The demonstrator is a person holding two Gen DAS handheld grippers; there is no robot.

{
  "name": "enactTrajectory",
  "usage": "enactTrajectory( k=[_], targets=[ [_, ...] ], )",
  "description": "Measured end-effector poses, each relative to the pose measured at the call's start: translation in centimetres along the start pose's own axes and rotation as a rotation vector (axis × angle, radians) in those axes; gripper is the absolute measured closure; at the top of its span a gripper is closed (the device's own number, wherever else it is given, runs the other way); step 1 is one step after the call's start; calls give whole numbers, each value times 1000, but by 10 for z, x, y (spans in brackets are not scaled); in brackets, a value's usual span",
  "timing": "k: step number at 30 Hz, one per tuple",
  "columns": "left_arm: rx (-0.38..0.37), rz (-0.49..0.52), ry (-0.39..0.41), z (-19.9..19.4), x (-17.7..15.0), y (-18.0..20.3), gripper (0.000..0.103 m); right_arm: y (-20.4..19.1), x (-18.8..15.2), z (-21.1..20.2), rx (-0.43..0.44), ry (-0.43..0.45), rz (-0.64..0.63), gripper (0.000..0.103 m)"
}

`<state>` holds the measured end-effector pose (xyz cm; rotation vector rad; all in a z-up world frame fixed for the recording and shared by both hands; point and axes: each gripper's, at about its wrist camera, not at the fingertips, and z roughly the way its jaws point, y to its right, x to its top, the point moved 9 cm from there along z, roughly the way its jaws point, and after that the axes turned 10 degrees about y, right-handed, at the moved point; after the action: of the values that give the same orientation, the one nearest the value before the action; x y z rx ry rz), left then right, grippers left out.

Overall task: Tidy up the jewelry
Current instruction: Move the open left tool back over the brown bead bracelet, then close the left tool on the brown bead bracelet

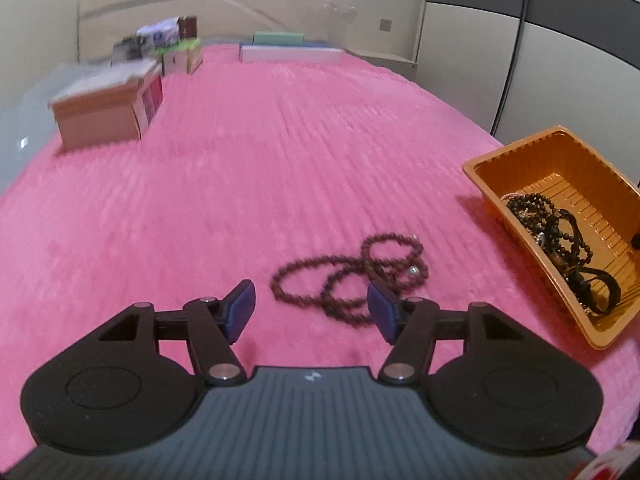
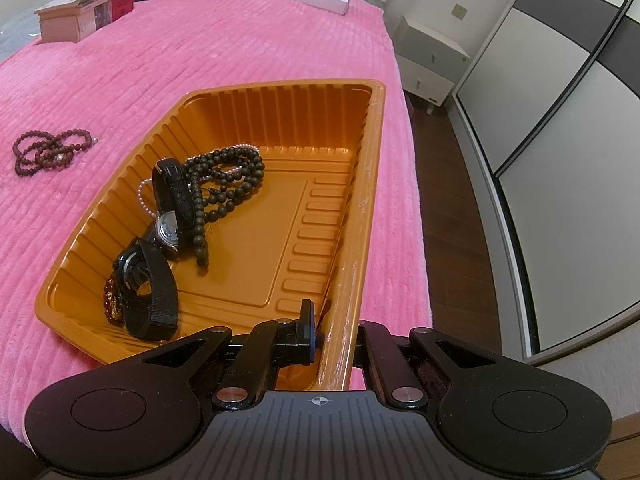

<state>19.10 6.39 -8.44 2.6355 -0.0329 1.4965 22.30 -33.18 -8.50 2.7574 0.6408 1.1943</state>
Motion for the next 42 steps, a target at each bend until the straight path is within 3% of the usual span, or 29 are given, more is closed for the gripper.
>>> enactTrajectory(
  k=[6,22,26,33,42],
  targets=[
    [-12,-13,-35,10,-14,20,46,0,0,0,0,0,1,99],
    [-32,-57,-70,68,0,43,86,1,-3,2,3,-5,6,99],
    [-35,-52,-112,78,-3,44,90,1,-3,3,3,-6,6,99],
    [-70,-25,-130,67,3,47,98,0,-3,3,2,-5,6,99],
    [-107,72,-42,29,62,41,98,0,-2,2,-1,0,1,99]
  ],
)
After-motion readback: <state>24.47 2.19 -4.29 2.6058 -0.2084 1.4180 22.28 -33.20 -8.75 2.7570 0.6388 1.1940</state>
